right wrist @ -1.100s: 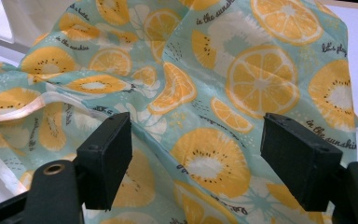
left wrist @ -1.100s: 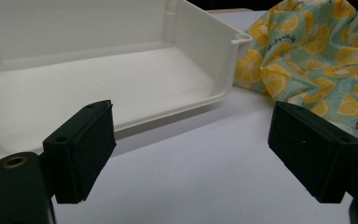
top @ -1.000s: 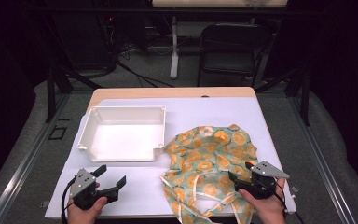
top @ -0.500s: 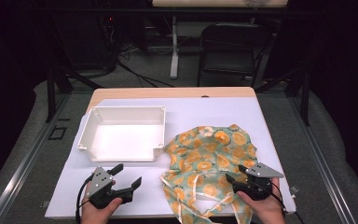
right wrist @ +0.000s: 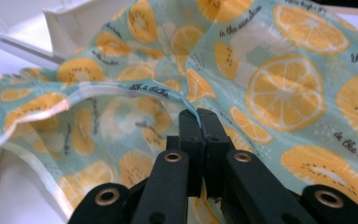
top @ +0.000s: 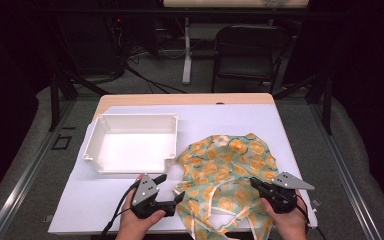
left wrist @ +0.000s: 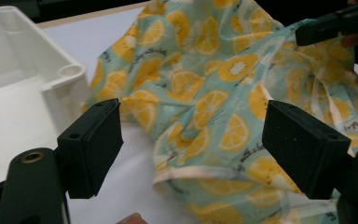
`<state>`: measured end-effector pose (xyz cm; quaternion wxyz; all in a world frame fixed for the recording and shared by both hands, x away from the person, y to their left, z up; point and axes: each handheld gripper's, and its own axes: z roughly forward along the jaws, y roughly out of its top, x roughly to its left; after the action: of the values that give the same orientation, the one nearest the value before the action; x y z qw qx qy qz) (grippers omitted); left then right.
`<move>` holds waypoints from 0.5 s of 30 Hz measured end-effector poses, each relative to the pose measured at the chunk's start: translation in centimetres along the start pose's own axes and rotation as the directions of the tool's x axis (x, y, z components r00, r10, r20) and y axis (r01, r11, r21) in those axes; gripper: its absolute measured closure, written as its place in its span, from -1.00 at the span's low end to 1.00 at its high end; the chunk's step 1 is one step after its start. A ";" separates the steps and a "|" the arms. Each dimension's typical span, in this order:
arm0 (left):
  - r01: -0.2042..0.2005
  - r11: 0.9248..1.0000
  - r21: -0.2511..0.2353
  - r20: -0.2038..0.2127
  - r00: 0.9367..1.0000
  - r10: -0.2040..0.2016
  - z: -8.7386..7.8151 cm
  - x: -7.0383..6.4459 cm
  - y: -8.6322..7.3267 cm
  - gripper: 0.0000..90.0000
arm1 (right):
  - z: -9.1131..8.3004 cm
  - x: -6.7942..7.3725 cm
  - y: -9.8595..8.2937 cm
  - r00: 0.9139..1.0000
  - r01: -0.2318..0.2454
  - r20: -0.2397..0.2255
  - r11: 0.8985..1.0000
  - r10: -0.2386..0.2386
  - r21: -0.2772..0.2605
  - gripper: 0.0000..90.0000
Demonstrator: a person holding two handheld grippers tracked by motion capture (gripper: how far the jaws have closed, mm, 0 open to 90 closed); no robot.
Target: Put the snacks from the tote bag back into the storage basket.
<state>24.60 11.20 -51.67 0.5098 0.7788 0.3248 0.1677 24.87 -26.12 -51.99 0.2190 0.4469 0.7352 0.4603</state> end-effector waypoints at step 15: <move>-0.084 0.989 0.121 0.065 0.995 0.076 5.5 -3.5 0.4 -0.66 | -0.4 1.1 1.5 1.000 -0.014 -0.028 0.995 0.012 -0.095 1.00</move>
<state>25.39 4.94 -53.36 0.4630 0.8260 0.2875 0.1439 24.72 -25.07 -50.38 0.2271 0.4345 0.7123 0.5023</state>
